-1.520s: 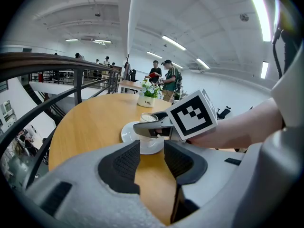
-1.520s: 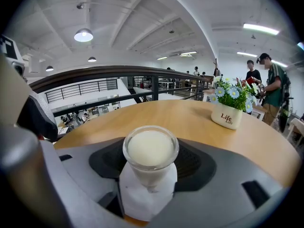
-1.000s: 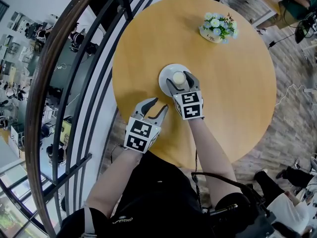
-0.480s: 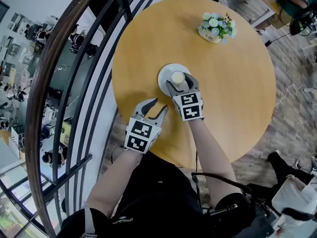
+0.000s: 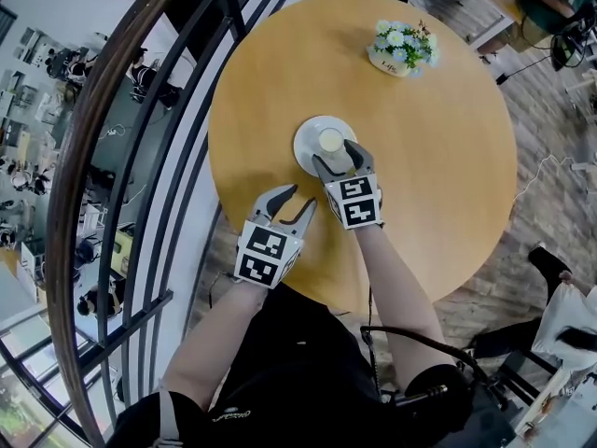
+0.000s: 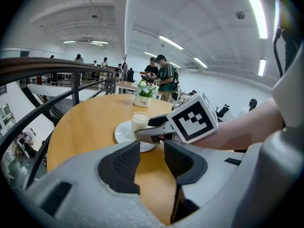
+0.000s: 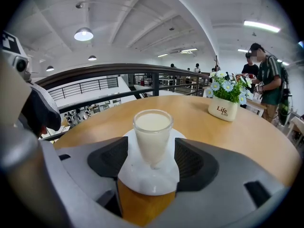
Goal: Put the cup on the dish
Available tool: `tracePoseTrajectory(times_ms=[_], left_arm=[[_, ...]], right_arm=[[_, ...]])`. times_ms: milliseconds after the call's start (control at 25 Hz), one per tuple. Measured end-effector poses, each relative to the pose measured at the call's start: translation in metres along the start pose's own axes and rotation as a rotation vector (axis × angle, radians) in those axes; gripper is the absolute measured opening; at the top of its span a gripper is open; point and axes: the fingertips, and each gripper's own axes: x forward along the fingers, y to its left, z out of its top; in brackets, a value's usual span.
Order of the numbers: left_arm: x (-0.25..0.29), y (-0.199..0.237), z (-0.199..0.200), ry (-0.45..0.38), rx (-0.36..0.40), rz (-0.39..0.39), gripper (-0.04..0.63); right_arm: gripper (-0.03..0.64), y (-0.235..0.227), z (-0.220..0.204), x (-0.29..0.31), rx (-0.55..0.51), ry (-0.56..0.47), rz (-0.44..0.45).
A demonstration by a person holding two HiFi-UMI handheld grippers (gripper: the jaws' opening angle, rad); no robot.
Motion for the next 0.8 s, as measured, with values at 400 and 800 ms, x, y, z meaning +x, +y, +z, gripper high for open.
tracePoseTrajectory(times_ms=[400,800], left_arm=[[-0.007,-0.02,-0.005,0.006,0.015,-0.008,0.163],[-0.007,-0.036,0.005,-0.009,0.035,-0.009,0.163]], right_arm=[[0.29,-0.002,-0.019,-0.027,0.017,0.015,-0.018],[0.282,-0.004,-0.011,-0.057,0.021,-0.025,-0.018]])
